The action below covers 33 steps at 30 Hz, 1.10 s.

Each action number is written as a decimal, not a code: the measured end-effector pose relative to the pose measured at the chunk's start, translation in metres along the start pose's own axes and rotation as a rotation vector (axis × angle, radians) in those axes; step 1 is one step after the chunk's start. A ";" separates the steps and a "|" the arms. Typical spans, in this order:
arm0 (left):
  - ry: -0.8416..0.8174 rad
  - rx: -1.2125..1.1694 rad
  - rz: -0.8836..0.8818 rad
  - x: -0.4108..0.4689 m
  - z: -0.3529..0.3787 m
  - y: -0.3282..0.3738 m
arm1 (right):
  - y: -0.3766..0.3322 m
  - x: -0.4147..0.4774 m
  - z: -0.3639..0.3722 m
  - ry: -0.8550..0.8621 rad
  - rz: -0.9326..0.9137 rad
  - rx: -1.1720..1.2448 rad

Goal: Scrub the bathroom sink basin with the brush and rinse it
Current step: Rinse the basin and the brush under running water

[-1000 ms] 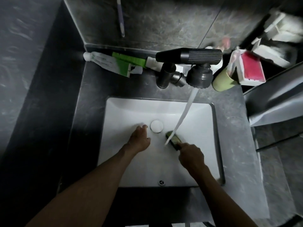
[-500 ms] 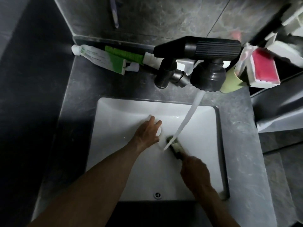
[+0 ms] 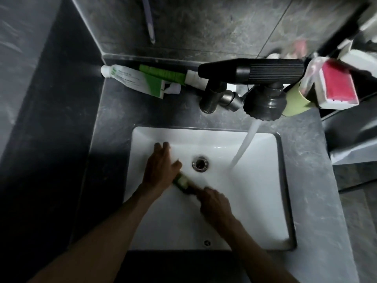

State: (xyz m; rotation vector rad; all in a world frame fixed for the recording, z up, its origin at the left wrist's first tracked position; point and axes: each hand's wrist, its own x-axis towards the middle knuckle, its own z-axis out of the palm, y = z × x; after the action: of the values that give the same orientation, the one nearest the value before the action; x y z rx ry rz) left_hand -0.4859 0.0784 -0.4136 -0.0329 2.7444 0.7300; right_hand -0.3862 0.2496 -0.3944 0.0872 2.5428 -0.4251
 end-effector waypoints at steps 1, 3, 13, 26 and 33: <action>0.022 0.014 -0.004 -0.003 -0.003 -0.006 | 0.003 0.016 0.001 0.174 0.050 0.020; 0.079 0.037 0.019 -0.009 -0.010 -0.013 | -0.003 0.035 -0.004 0.254 0.105 0.134; 0.027 -0.112 0.080 -0.015 -0.013 -0.005 | 0.075 0.019 -0.030 0.264 0.270 -0.097; 0.031 -0.087 0.090 -0.002 0.001 0.001 | 0.046 0.019 -0.013 0.121 0.077 0.003; -0.042 -0.253 0.294 0.019 0.036 0.031 | 0.083 -0.012 -0.018 0.125 0.131 -0.076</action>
State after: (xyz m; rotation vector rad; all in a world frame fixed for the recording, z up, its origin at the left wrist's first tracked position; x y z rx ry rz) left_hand -0.4969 0.1236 -0.4340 0.3337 2.6280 1.1393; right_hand -0.3728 0.3342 -0.3964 0.2574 2.6530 -0.2798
